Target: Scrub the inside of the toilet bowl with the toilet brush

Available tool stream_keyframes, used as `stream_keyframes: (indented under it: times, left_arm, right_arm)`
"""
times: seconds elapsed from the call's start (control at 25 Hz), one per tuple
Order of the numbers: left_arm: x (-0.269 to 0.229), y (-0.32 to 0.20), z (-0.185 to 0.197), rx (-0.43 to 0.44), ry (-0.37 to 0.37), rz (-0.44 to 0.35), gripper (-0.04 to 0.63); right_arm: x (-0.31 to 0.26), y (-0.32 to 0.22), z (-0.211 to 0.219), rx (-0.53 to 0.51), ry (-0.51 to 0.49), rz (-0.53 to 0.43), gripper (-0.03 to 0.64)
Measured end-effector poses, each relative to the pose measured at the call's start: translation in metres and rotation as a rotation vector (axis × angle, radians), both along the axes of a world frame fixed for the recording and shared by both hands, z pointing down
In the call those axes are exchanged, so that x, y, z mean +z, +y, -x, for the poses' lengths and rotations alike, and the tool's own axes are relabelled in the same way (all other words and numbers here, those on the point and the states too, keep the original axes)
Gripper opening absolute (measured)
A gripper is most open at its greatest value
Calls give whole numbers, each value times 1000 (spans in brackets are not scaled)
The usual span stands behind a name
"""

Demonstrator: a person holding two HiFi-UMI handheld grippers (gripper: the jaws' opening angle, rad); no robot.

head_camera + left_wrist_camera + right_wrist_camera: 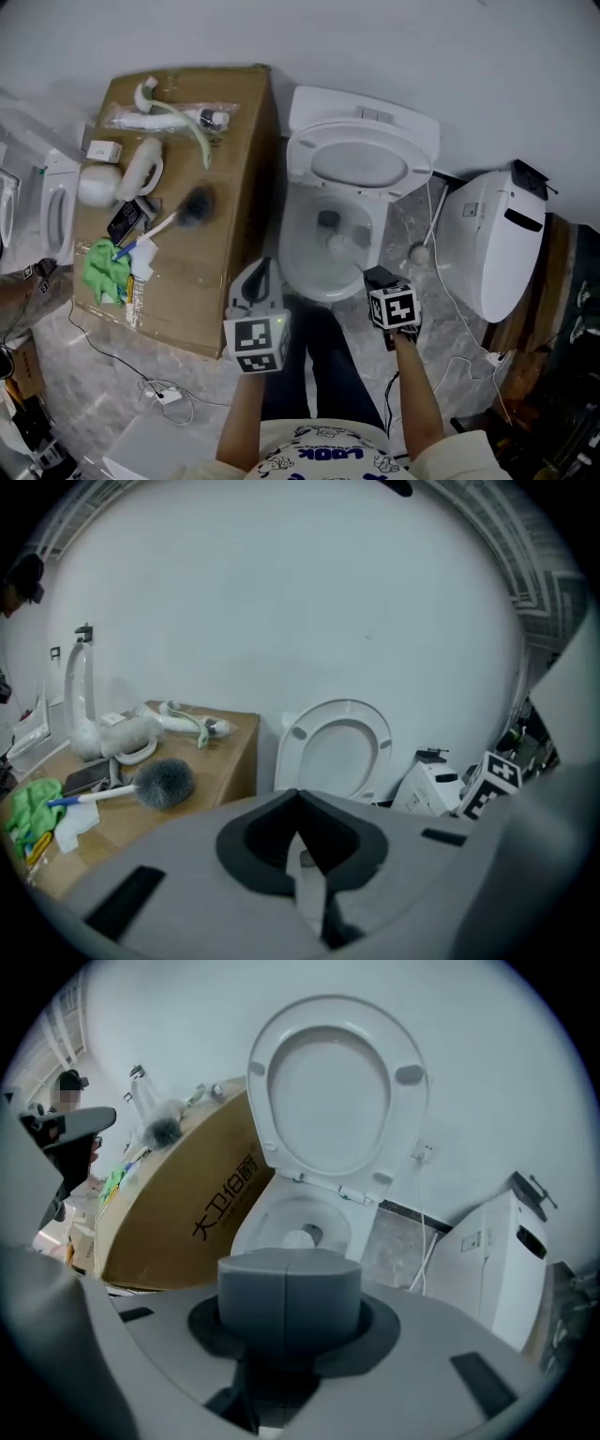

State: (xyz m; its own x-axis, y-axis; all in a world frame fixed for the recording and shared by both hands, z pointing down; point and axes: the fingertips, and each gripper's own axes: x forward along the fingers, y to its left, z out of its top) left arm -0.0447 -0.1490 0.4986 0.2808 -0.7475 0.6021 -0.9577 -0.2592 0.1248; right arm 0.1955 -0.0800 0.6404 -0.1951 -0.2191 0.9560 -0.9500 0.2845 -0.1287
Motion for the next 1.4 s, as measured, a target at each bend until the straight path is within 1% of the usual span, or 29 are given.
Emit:
stream_keyframes:
  times: [0.36, 0.48, 0.68, 0.92, 1.2, 1.4]
  left_arm:
    - [-55, 14, -9, 12, 44, -54, 2]
    - [-76, 19, -11, 10, 60, -78, 2]
    - [-116, 29, -23, 38, 92, -135, 2]
    - [-159, 38, -36, 62, 103, -195, 2]
    - [-196, 42, -56, 87, 126, -265, 2]
    - [-212, 43, -59, 103, 109, -303, 2]
  right_arm:
    - [-99, 8, 1, 148, -23, -150, 163]
    - [-130, 14, 2, 173, -30, -198, 163]
    - [-181, 26, -3, 202, -30, -290, 163]
    - [-233, 35, -5, 214, -50, -397, 163]
    - [-266, 39, -6, 202, -68, -469, 163]
    - [-278, 38, -6, 192, -71, -496, 163]
